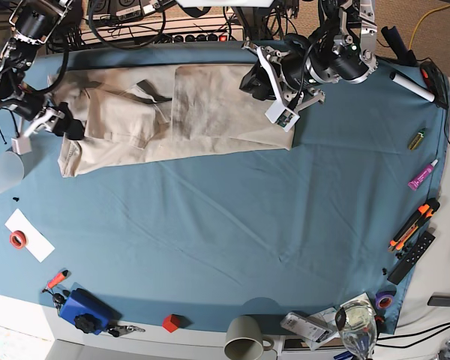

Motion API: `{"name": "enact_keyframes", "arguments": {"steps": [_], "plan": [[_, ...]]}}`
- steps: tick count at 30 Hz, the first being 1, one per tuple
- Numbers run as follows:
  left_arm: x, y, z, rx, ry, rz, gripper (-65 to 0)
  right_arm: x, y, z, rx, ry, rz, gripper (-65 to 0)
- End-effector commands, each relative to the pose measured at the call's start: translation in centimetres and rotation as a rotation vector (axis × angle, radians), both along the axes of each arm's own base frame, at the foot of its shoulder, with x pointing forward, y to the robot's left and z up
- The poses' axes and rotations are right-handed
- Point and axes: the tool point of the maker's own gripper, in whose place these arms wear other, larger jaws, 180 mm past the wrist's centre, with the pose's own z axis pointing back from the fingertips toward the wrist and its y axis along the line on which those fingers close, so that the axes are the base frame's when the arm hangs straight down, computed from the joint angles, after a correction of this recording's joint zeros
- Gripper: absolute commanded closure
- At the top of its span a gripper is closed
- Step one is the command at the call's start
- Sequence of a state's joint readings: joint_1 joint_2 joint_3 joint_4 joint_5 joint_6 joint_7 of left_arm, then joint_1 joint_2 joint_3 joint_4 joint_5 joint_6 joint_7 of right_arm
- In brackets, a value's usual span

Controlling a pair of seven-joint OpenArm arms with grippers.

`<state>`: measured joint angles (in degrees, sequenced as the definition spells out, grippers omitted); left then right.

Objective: Fold the T-shirt properly
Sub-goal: 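Grasp the other strip end with the right gripper and lift it, then fold the held strip end over onto the stack with the right gripper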

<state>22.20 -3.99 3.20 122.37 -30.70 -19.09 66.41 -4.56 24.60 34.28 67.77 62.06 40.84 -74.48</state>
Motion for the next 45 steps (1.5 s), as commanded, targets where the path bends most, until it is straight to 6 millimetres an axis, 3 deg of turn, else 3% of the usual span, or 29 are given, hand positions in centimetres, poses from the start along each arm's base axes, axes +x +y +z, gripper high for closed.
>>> {"name": "enact_keyframes", "arguments": {"steps": [1,6,13,23,30,34,39,42,45], "plan": [[0.4,-0.4,1.1,-0.032,-0.037,0.0,-16.5,-3.5,0.7,-3.1,-0.051,0.198,0.089,-35.4],[0.4,-0.4,1.1,-0.032,-0.037,-0.001,-16.5,-3.9,3.4,-4.1,-0.031,0.233,0.186,-33.4],[0.4,-0.4,1.1,-0.032,-0.037,-0.001,-16.5,-2.7,3.0,-3.1,-0.017,0.187,0.16,-0.4],[0.4,-0.4,1.1,-0.03,-0.035,-0.001,-16.5,3.8,-0.9,0.3,-0.183,0.076,0.083,0.0],[0.2,0.1,1.5,0.007,-0.052,0.005,-15.6,4.9,-0.9,1.6,-0.217,0.042,0.099,0.0],[0.9,2.6,1.5,0.095,-0.073,0.108,-9.3,5.8,0.7,5.0,-0.208,-0.084,0.141,0.0],[2.2,6.9,1.3,0.157,-0.073,0.261,-9.0,5.8,3.6,9.9,-0.262,-0.262,0.227,0.0],[2.4,9.4,1.0,0.208,-0.074,0.307,-9.0,5.0,5.7,10.3,-0.256,-0.293,0.268,0.0],[2.5,11.8,0.9,0.26,-0.075,0.335,-9.0,3.7,8.7,8.4,-0.175,-0.264,0.304,0.0]]}}
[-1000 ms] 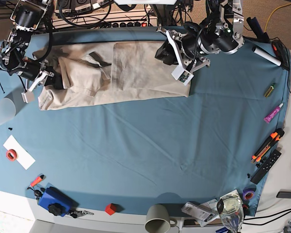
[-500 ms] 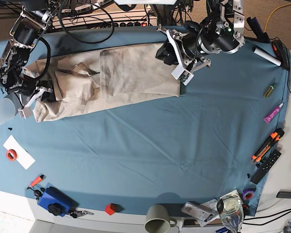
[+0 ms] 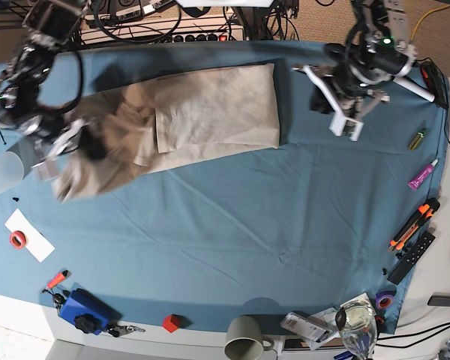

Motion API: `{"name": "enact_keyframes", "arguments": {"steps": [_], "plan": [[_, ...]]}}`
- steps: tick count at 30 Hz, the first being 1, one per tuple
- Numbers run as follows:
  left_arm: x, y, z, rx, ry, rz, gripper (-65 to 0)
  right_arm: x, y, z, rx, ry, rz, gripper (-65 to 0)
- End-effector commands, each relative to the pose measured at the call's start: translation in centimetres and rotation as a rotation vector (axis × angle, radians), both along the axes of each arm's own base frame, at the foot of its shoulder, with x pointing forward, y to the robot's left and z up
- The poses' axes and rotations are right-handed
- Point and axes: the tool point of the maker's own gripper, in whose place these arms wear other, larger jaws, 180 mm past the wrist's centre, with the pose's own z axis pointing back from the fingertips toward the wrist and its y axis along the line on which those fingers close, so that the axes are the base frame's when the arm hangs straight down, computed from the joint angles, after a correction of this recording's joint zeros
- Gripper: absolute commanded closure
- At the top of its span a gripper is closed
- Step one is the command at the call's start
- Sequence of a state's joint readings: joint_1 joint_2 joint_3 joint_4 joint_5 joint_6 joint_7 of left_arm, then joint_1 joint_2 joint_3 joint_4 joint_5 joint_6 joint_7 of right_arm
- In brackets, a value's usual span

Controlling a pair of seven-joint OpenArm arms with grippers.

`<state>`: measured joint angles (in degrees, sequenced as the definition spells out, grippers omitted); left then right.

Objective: Fold the T-shirt properly
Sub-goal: 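Fold the held strip end over onto the stack with the right gripper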

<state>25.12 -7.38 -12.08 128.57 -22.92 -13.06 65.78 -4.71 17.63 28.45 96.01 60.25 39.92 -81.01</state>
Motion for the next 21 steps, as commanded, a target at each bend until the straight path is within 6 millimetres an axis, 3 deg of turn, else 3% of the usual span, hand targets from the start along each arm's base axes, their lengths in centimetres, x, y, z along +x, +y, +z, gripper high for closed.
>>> {"name": "enact_keyframes", "arguments": {"steps": [1,5,11,15,21], "plan": [[0.3,0.6,0.7,0.006,-0.03,0.007,-9.0,0.6,1.3,1.0,0.04,-0.045,0.022,0.0],[0.2,3.4,0.7,0.046,-0.027,0.073,-9.0,0.2,6.1,0.2,0.136,-0.031,0.105,0.0],[-0.3,6.9,1.3,0.054,-0.033,0.166,-9.0,-0.5,13.1,0.9,0.149,-0.055,0.278,0.0],[-0.4,8.2,1.6,0.076,-0.046,0.175,-9.0,-1.0,15.7,0.9,0.125,-0.061,0.336,0.0],[-0.5,8.4,1.7,0.077,-0.05,0.18,-9.0,-1.2,18.1,0.3,0.103,-0.062,0.376,0.0]]}}
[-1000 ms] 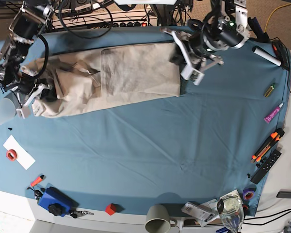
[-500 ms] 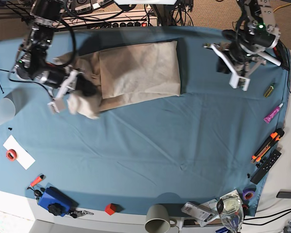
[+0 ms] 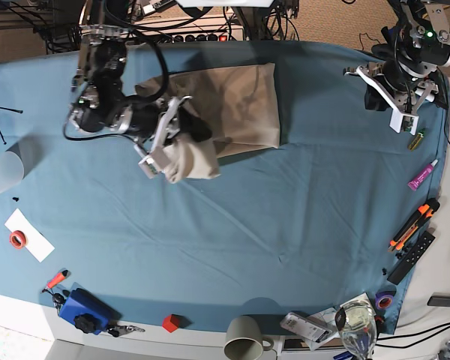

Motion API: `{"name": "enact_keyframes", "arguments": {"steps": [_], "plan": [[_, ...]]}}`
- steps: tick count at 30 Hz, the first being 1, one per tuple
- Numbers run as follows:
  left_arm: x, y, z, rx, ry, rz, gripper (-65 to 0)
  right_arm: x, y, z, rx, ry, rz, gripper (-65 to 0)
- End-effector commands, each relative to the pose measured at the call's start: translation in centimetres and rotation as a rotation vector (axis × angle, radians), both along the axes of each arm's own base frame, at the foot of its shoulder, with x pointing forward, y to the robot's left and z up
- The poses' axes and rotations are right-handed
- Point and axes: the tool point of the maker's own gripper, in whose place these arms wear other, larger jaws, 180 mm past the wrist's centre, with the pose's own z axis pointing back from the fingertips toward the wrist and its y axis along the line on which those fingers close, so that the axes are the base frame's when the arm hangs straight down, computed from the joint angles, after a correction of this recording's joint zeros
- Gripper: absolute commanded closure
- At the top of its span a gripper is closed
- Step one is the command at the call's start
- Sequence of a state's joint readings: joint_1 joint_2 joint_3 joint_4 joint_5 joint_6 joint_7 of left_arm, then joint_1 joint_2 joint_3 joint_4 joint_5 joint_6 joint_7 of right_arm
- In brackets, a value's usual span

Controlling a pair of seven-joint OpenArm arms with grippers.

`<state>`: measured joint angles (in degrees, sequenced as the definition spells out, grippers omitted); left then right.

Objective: Fold the T-shirt properly
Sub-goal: 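Fold the held strip end over onto the stack with the right gripper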

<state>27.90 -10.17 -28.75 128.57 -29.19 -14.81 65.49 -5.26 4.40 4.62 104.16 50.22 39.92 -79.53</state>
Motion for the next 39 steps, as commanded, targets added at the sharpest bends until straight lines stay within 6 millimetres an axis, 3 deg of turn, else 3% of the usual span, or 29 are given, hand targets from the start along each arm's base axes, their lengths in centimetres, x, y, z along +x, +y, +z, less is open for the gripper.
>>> {"name": "enact_keyframes", "arguments": {"steps": [1,8,13,14,18,20,22,25,32,35,39], "plan": [[0.4,0.0,0.9,0.004,-0.037,-0.005,-9.0,1.2,0.7,1.7,0.041,-0.069,-0.004,0.0],[0.4,0.0,0.8,0.004,-0.037,-0.005,-9.0,1.7,3.6,1.6,-0.047,-0.128,0.104,0.0],[0.4,0.0,0.8,0.005,-0.036,-0.005,-9.0,0.4,6.1,0.6,-0.113,-0.137,0.216,0.0],[0.4,0.0,0.8,0.005,-0.036,-0.005,-9.0,-0.1,6.5,0.3,-0.128,-0.133,0.244,-1.7],[0.4,0.0,0.8,0.005,-0.036,-0.005,-9.0,-1.6,8.1,-0.4,-0.151,-0.124,0.321,-19.1],[0.3,0.0,0.8,0.005,-0.034,-0.004,-9.0,-2.2,8.5,-0.5,-0.15,-0.115,0.345,-21.7],[0.3,0.0,0.8,0.004,-0.037,-0.003,-9.0,-2.8,9.0,-0.1,-0.115,-0.098,0.372,-21.7],[0.2,0.0,0.8,0.004,-0.037,-0.003,-9.0,-3.7,10.3,2.2,-0.008,-0.109,0.407,-21.7],[0.2,0.1,0.7,0.01,-0.038,-0.001,-9.0,-3.5,13.2,5.5,0.108,-0.177,0.398,-21.7],[0.1,0.1,0.7,0.01,-0.036,-0.001,-9.0,-3.0,13.5,5.1,0.063,-0.186,0.382,-21.7],[0.0,0.1,0.6,0.01,-0.033,-0.002,-9.0,-2.5,12.2,3.3,-0.068,-0.177,0.369,-21.7]]}}
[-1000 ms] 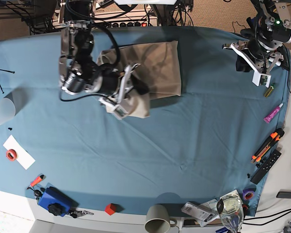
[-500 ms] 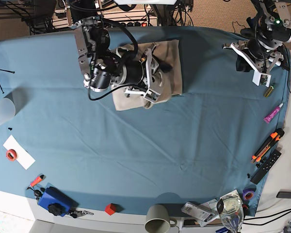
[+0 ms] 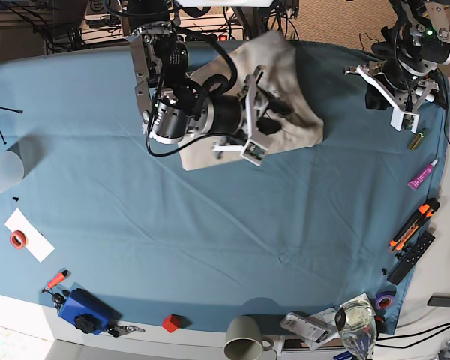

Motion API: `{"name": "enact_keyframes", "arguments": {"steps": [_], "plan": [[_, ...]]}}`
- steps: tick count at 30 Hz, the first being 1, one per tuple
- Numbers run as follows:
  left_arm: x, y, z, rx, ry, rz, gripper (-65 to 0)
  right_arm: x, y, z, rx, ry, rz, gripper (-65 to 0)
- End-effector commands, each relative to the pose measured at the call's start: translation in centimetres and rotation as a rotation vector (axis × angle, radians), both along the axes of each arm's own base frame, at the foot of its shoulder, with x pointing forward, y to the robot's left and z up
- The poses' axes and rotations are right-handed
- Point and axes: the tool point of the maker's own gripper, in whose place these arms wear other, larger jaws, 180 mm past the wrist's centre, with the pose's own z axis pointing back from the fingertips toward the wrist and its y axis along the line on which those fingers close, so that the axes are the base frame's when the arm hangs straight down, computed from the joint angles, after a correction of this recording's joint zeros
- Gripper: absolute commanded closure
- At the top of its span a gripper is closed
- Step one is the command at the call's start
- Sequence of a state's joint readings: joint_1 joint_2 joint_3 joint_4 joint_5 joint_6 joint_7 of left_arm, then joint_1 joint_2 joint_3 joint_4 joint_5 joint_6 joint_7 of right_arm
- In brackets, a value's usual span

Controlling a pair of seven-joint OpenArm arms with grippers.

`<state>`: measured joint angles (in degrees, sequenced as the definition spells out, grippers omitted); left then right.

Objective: Fold the T-shirt properly
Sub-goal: 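Fold the held strip end over onto the stack with the right gripper, then press the folded shirt flat with the right gripper and release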

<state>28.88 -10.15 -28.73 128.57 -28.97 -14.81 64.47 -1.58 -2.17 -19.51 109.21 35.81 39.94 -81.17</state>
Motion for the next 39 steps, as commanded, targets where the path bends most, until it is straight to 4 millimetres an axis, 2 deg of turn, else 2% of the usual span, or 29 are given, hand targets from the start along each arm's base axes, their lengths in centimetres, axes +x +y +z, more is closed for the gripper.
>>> {"name": "enact_keyframes", "arguments": {"steps": [1,10,13,16,20,22,24,28,31,36,39], "plan": [[0.4,0.1,0.8,0.009,-0.034,-0.004,-9.0,0.6,0.5,1.3,0.042,-0.036,-0.003,-21.7],[0.4,0.1,0.8,0.009,-0.034,-0.004,-9.0,0.8,0.4,1.4,0.051,-0.033,-0.02,-21.7],[0.3,0.1,0.8,0.009,-0.032,-0.004,-9.0,1.1,-0.2,1.6,0.08,-0.006,-0.057,-21.6],[0.1,0.1,0.6,0.009,-0.026,-0.004,-9.0,1.5,-1.9,1.9,0.149,0.036,-0.131,-21.6],[0.0,0.1,0.6,0.008,-0.024,-0.003,-9.0,1.6,-6.6,0.6,0.141,0.082,-0.25,-21.6],[0.1,0.1,0.6,0.008,-0.028,-0.003,-9.0,0.9,-9.0,-0.8,0.091,0.109,-0.285,-21.6],[0.1,0.1,0.7,0.008,-0.031,-0.003,-9.0,-0.5,-10.6,-2.0,0.042,0.142,-0.29,-21.6],[0.1,0.1,0.7,0.008,-0.031,-0.003,-9.0,-3.4,-12.0,-4.0,-0.03,0.208,-0.268,-21.6],[0.1,0.1,0.7,0.007,-0.031,-0.003,-9.0,-4.6,-13.2,-5.1,-0.088,0.234,-0.269,-21.6],[0.1,0.1,0.7,0.007,-0.031,-0.003,-9.0,-5.0,-14.9,-6.5,-0.203,0.227,-0.286,-21.6],[0.2,0.1,0.7,0.007,-0.031,-0.003,-9.0,-4.8,-14.4,-6.2,-0.173,0.227,-0.284,-21.6]]}}
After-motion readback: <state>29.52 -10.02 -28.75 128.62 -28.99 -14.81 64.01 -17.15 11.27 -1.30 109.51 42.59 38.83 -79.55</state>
